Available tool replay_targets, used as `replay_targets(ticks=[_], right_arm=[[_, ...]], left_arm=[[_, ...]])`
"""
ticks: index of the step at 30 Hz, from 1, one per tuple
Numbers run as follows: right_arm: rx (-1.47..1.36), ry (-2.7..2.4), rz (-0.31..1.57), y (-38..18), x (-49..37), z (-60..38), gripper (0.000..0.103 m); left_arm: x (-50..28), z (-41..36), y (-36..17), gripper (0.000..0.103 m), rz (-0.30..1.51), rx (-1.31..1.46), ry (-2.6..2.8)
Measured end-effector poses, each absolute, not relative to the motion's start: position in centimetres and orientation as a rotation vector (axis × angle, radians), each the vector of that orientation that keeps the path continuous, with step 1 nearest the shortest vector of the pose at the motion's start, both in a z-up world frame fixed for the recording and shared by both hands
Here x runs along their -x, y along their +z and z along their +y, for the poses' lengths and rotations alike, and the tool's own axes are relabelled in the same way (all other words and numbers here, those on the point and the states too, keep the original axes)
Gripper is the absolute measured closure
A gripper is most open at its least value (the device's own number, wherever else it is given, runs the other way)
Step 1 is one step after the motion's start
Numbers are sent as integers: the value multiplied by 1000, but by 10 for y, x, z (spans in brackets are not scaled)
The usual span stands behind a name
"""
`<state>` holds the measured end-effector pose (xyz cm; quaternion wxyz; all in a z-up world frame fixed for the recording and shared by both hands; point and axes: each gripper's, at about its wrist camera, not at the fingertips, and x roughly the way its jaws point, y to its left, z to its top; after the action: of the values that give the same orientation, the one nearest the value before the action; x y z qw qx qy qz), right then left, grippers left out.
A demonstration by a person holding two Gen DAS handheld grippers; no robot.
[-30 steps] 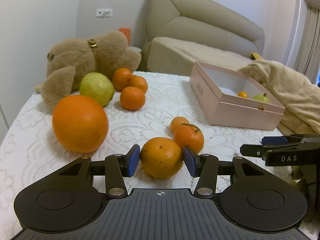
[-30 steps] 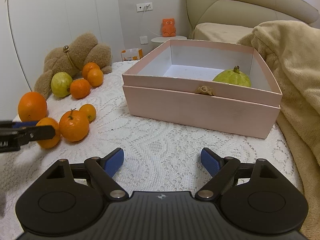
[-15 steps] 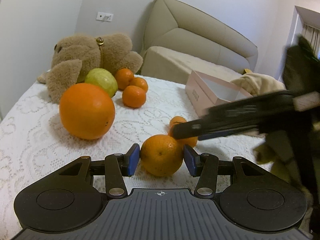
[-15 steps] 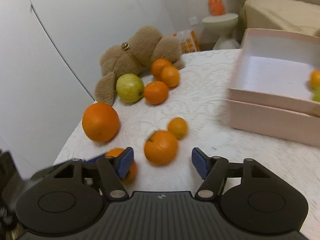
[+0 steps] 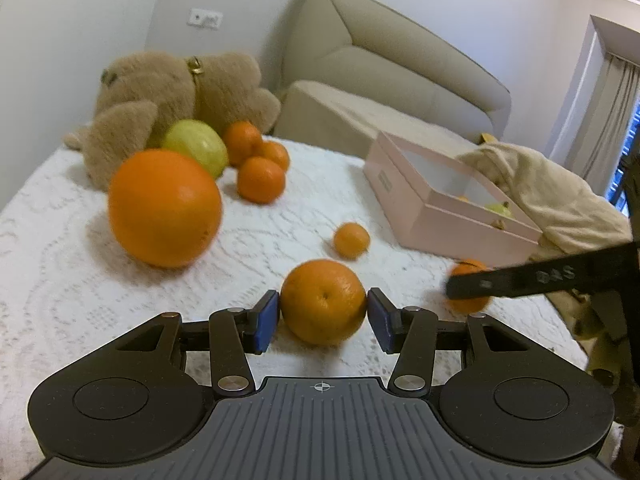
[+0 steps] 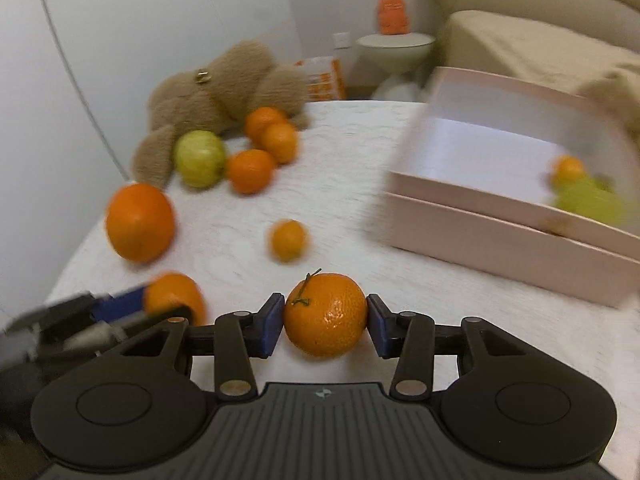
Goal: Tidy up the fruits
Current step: 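Lift both held mandarins and carry them over the pink box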
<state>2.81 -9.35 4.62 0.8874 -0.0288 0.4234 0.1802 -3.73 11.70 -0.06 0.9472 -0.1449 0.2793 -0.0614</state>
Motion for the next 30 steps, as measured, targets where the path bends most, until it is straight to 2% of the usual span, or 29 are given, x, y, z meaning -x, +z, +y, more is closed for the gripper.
replay_targets(ticks=[4, 6, 12, 16, 20, 24, 27, 30], right_arm=[[23, 271, 864, 50, -18, -137, 59], [-12, 248, 815, 66, -15, -154, 59], [-127, 220, 477, 191, -28, -190, 59], [-141, 210, 412, 261, -72, -205, 59], [-68, 137, 488, 270, -119, -211, 59], [-83, 120, 648, 231, -156, -223, 59], [-96, 139, 735, 195, -169, -226, 59], [-68, 134, 807, 164, -180, -215, 59]], left_arm=[[33, 103, 12, 50, 551, 237, -116], [25, 95, 36, 50, 507, 236, -168], [-18, 54, 150, 50, 238, 156, -295], [-75, 24, 187, 50, 278, 167, -382], [-143, -7, 159, 50, 510, 188, -409], [-177, -31, 94, 50, 711, 119, -423], [-183, -38, 53, 50, 790, 55, -393], [-177, -47, 40, 51, 742, -85, -360]])
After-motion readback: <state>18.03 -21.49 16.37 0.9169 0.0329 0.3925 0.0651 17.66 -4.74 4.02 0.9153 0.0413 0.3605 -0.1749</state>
